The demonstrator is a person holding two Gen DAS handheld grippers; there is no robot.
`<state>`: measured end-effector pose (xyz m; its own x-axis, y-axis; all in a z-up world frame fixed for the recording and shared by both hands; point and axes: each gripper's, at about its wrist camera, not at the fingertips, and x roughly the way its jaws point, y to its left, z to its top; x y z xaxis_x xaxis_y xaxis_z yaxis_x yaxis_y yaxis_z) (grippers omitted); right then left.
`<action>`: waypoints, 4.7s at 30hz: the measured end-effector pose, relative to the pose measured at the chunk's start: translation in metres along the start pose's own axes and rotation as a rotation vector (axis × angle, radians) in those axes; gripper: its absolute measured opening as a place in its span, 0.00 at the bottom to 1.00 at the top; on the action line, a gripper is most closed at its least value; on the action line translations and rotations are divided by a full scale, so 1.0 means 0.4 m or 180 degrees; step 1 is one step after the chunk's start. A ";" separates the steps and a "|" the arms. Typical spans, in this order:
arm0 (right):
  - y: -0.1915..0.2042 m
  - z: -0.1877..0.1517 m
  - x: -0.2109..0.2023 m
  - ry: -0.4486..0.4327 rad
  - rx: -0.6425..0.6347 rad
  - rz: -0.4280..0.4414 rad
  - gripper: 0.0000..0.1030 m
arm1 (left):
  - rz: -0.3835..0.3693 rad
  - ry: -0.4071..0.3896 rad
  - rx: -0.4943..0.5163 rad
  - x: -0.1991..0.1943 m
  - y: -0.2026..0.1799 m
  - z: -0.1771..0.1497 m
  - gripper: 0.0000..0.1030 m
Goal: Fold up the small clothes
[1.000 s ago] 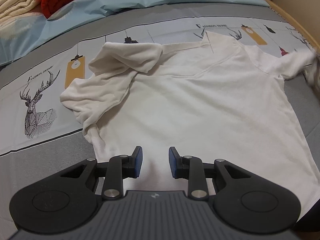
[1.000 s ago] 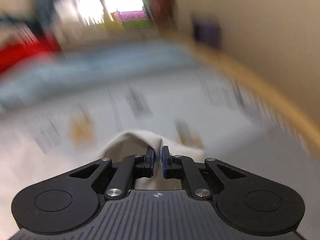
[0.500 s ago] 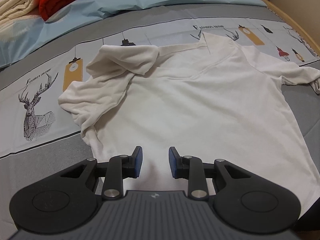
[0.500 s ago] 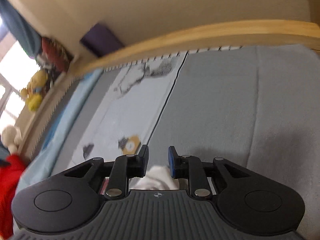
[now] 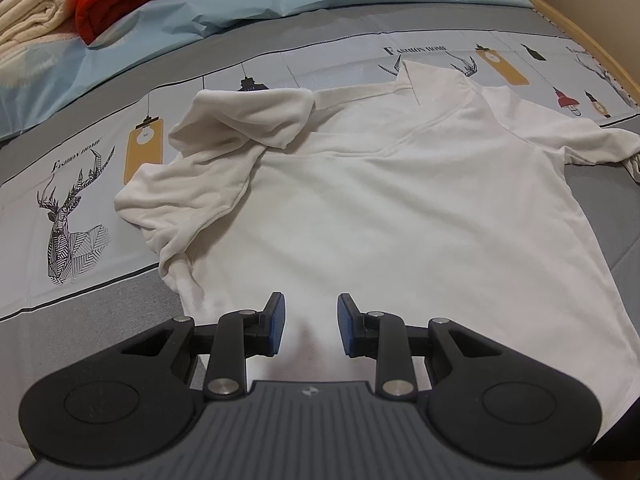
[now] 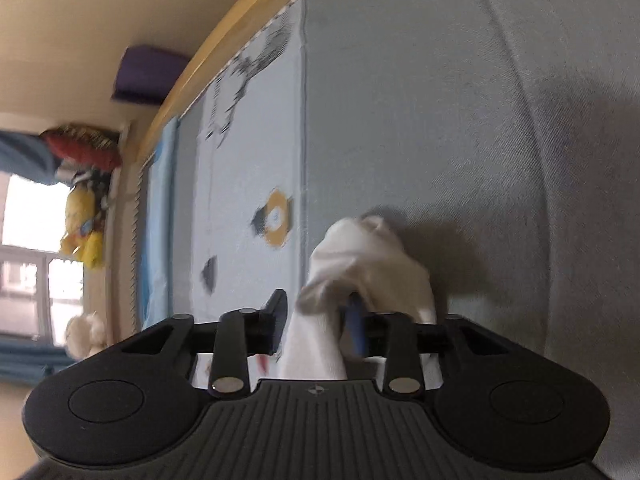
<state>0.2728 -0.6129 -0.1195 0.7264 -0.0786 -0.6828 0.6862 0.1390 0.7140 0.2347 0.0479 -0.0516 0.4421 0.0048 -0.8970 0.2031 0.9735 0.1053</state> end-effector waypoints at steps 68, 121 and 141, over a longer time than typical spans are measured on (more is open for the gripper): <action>-0.105 0.251 0.103 -0.0813 -0.0247 -0.0031 0.29 | 0.0057 0.0101 0.0116 0.036 0.008 -0.011 0.31; 0.458 -0.857 -0.175 0.0990 -0.3711 0.0654 0.36 | 0.0236 -0.1044 -0.0507 -0.027 0.088 0.042 0.25; 0.449 -0.794 -0.091 0.1328 -0.3438 0.0469 0.07 | 0.0830 -0.0795 -0.0303 0.362 -0.048 0.288 0.13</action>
<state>0.3574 -0.2715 -0.0156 0.5893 0.3109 -0.7457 0.0606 0.9034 0.4245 0.3953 0.0036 -0.1342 0.6701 0.2109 -0.7117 -0.0213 0.9639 0.2655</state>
